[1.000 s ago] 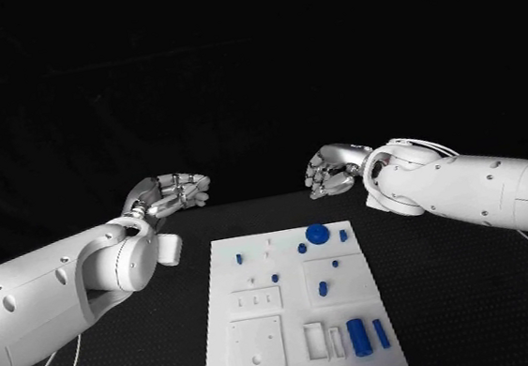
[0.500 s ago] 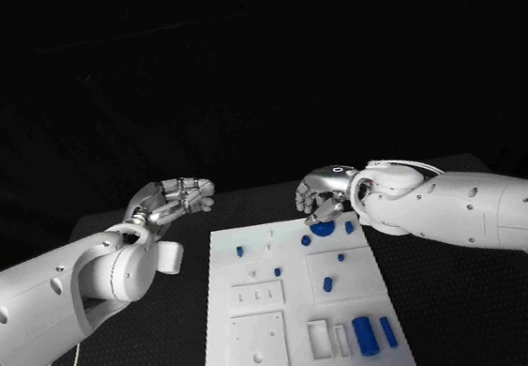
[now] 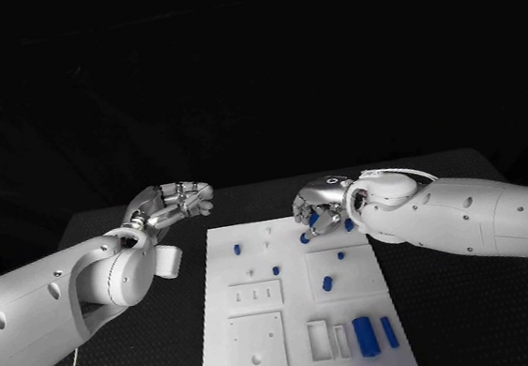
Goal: Assemble the parts on the task board
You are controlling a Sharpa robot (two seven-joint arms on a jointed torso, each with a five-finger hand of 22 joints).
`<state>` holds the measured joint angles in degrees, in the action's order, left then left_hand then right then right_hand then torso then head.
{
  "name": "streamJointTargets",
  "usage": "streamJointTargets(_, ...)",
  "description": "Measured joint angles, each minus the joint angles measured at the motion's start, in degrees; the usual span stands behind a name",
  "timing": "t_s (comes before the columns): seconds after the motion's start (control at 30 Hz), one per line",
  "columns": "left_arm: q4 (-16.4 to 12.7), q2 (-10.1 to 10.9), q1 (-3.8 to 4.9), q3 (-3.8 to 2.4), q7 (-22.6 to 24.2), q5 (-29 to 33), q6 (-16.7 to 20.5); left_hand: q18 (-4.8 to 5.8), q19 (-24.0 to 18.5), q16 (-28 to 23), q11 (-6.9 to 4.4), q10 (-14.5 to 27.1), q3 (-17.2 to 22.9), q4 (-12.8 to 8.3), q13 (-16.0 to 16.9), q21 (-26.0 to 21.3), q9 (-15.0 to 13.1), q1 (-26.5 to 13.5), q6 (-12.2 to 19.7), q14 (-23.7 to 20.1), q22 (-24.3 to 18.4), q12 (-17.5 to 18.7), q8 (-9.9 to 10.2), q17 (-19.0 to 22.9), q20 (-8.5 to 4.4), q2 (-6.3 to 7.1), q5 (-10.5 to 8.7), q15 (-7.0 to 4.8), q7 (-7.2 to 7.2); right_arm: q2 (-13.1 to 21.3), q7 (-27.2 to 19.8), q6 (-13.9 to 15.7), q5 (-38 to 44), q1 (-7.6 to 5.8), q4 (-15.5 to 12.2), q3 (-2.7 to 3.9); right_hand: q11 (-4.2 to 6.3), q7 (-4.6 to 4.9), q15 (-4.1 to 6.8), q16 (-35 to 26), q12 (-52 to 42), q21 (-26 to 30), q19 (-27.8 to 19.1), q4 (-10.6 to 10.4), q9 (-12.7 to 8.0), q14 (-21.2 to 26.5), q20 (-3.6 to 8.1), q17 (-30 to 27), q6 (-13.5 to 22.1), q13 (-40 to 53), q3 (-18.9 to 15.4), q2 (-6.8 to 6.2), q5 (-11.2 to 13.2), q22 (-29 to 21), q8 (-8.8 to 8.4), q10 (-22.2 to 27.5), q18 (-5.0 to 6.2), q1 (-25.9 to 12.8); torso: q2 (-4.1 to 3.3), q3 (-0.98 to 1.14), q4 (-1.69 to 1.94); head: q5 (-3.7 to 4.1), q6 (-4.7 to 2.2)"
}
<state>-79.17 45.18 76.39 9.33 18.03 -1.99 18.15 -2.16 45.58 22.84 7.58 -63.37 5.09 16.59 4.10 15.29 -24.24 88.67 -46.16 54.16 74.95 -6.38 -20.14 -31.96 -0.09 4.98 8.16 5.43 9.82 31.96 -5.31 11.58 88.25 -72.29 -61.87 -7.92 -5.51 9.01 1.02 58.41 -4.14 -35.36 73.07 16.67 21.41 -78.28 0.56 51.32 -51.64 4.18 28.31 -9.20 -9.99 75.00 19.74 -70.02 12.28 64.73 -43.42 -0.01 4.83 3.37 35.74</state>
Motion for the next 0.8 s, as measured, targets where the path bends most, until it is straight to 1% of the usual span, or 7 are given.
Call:
streamJointTargets(0.1, 0.0, 0.1, 0.0, 0.0, -0.04, 0.02, -0.1, 0.01, 0.0, 0.0, 0.0, 0.0, 0.0, 0.0, 0.0, 0.0, 0.06, 0.0, 0.0, 0.0, 0.0, 0.0, 0.0, 0.0, 0.0, 0.0, 0.0, 0.0, 0.0, 0.0, 0.12, -0.23, 0.57, 0.01, -0.03, -0.12, 0.01, 0.0, 0.05, 0.96, 0.0, -1.34, -0.31, 0.0, 0.0, 0.33, 0.31, -0.05, 0.0, 0.0, 0.0, 0.0, 0.0, 0.0, 0.0, 0.01, -0.11, 0.0, -0.2, 0.0, 0.04, -0.03, 0.03)
streamJointTargets(0.13, 0.0, 0.14, 0.0, 0.0, -0.05, 0.03, -0.12, 0.01, 0.0, -0.21, 0.0, 0.0, 0.0, 0.0, -0.03, 0.0, 0.06, 0.0, 0.0, 0.0, 0.0, 0.0, 0.0, 0.0, 0.0, 0.0, 0.0, 0.0, 0.0, 0.0, 0.17, -0.31, 0.74, 0.03, -0.03, -0.15, 0.02, 0.0, -0.02, 1.08, 0.0, -1.65, -0.42, 0.0, 0.0, 0.43, 0.41, -0.11, 0.0, 0.0, 0.0, 0.0, 0.0, 0.0, 0.0, 0.02, -0.66, 0.0, -0.24, 0.01, 0.05, -0.05, 0.06)
streamJointTargets(0.2, -0.06, 0.21, 0.0, 0.0, -0.06, 0.05, -0.16, 0.01, 0.0, -0.22, 0.0, 0.0, 0.0, 0.0, -0.05, 0.0, 0.06, 0.0, 0.0, 0.0, -0.01, 0.19, 0.0, -0.01, 0.0, 0.0, 0.0, 0.0, 0.0, -0.01, 0.27, -0.48, 1.1, 0.08, -0.03, -0.24, 0.1, -0.04, -0.02, 1.39, 0.0, -2.06, -0.42, 0.0, 0.0, 0.43, 0.42, -0.26, -0.04, 0.0, 0.0, 0.0, 0.0, 0.0, 0.0, 0.1, -0.75, 0.0, -0.37, 0.03, 0.07, -0.08, 0.08)
streamJointTargets(0.33, -0.1, 0.25, 0.0, 0.0, -0.06, 0.07, -0.21, 0.02, 0.0, -0.22, 0.0, 0.0, 0.0, 0.0, -0.05, 0.0, 0.06, 0.0, 0.0, 0.0, -0.01, 0.22, 0.0, -0.05, 0.0, 0.0, 0.0, 0.0, 0.0, -0.01, 0.45, -0.68, 1.8, 0.3, -0.17, -0.4, 0.1, -0.31, 0.18, 1.99, 0.0, -2.87, -0.52, -0.05, 0.0, 0.64, 0.5, -0.54, -0.31, 0.09, 0.27, 0.0, 0.0, -0.01, 0.0, 0.1, -0.8, 0.0, -0.6, 0.03, 0.07, -0.08, 0.12)
streamJointTargets(0.47, 0.0, 0.22, 0.0, 0.0, -0.08, 0.09, -0.23, 0.02, 0.0, -0.22, 0.0, 0.0, -0.15, 0.15, -0.05, 0.0, 0.11, 0.0, 0.0, 0.0, -0.01, 0.22, 0.0, -0.05, 0.0, 0.0, 0.0, 0.0, 0.0, -0.04, 0.54, -0.88, 2.44, 0.45, -0.38, -0.57, 0.48, -0.71, 0.21, 2.51, 0.0, -3.62, -0.78, -0.05, 0.14, 0.67, 0.65, -0.85, -0.71, 0.27, 0.59, 0.0, 0.0, -0.01, 0.0, -0.38, -0.88, 0.0, -0.8, 0.03, 0.04, -0.01, 0.25)
streamJointTargets(0.6, 0.18, 0.14, 0.0, -0.01, -0.1, 0.15, -0.26, 0.03, 0.0, -0.22, 0.0, 0.0, -0.32, -0.01, -0.05, 0.0, 0.11, -0.22, 0.0, 0.0, -0.02, 0.22, 0.21, -0.05, 0.0, -0.21, 0.0, 0.0, 0.0, -0.16, 0.62, -1.01, 2.89, 0.48, -0.17, -0.67, 0.37, -0.74, 0.39, 2.82, 0.0, -4.0, -0.96, -0.02, 0.15, 0.85, 0.49, -1.06, -0.74, 0.34, 0.69, 0.02, 0.0, -0.01, 0.0, -0.66, -0.88, 0.02, -1.05, -0.01, 0.04, 0.19, 0.42)
streamJointTargets(0.8, 0.24, 0.13, 0.0, -0.01, -0.11, 0.23, -0.32, 0.04, 0.0, -0.44, 0.0, 0.0, -0.32, -0.01, -0.04, 0.0, 0.17, -0.22, 0.0, 0.0, -0.02, 0.26, 0.21, -0.05, 0.0, -0.21, 0.0, 0.0, 0.0, -0.43, 0.72, -1.04, 3.38, 0.6, -0.07, -0.78, 0.55, -1.04, 0.6, 3.49, 0.0, -5.49, -1.07, -0.07, 0.28, 1.05, 0.58, -1.66, -1.04, 0.69, 1.36, 0.3, 0.89, -0.02, 0.0, -1.32, -0.89, 0.3, -1.25, -0.02, 0.1, 0.3, 0.6)
